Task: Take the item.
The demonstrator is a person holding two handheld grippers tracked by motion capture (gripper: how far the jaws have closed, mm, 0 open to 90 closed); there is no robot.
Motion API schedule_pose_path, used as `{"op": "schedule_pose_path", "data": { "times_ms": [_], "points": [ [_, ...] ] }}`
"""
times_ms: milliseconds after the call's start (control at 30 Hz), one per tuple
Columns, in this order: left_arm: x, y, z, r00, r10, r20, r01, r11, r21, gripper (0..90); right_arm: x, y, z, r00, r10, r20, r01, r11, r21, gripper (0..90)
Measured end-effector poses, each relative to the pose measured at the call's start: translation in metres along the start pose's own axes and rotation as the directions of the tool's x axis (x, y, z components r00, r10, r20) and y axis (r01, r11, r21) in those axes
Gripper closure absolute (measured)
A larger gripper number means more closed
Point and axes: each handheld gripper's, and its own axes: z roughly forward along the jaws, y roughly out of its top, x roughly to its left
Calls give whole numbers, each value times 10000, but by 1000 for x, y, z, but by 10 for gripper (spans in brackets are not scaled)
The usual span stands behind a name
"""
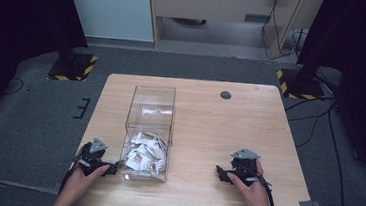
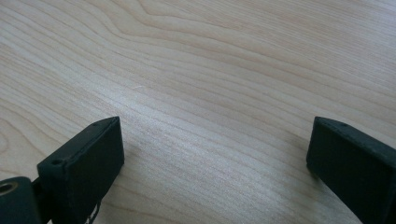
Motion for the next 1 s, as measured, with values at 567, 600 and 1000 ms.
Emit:
{"op": "schedule_pose_path", "data": {
  "times_ms": [567,600,1000],
  "points": [
    [0,0,0,10000,1,2,-1,10000,2,0,0,0,-1,9999,129,-63,-129,9999,-36,49],
    [0,0,0,10000,0,0,0,10000,0,0,1,0,-1,9999,100,-115,-100,9999,-55,55],
    [0,0,0,10000,1,1,-1,10000,3,0,15,19,-13,9980,-350,-535,333,9989,-317,148]
  ]
}}
